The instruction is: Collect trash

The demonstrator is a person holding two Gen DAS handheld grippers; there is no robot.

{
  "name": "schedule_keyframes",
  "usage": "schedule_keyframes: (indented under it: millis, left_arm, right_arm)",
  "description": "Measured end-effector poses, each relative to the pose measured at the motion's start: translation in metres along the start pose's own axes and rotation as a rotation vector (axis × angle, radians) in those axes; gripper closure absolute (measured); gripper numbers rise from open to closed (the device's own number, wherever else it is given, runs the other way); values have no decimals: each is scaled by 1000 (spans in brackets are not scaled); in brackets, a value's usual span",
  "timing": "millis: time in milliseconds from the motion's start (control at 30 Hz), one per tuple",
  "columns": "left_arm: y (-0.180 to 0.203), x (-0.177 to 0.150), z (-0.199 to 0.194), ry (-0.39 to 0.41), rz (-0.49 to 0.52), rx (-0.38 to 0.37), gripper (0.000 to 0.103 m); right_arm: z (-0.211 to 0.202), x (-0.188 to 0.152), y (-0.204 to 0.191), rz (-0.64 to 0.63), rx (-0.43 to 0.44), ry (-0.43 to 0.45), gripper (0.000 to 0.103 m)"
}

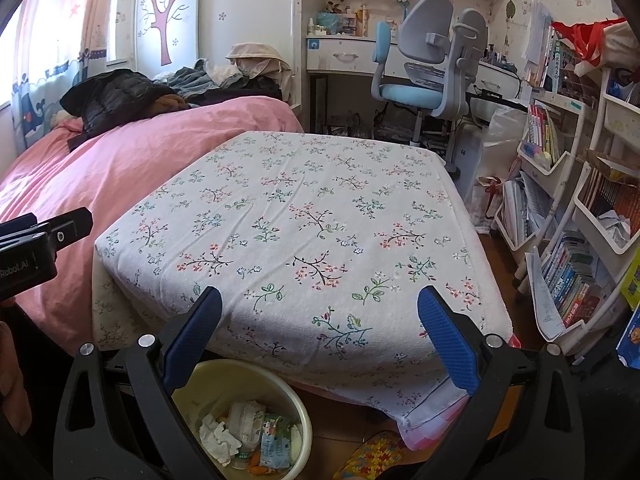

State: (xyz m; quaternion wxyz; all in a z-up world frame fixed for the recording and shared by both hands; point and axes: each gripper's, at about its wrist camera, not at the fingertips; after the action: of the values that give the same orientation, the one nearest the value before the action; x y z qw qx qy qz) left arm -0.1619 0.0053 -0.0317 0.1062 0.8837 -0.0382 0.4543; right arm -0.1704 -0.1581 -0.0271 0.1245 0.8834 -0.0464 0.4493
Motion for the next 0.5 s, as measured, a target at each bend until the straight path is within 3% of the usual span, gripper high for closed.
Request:
schedule_keyframes:
  millis: [500]
  left_arm:
    - [3,1,-3,14,24,8,8]
  right_arm:
    - [0,0,2,-2,-8,2,8]
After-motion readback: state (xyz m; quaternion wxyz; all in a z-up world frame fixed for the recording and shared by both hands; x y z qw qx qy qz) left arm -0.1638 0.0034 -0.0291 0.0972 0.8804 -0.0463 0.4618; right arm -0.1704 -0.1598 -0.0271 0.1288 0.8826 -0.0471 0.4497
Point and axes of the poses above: each gripper's, at about its wrist camera, not at the fingertips, and z roughly the way its jaws point, y to its right, x to its top, and after that the axes turned 15 degrees about -x, right-handed
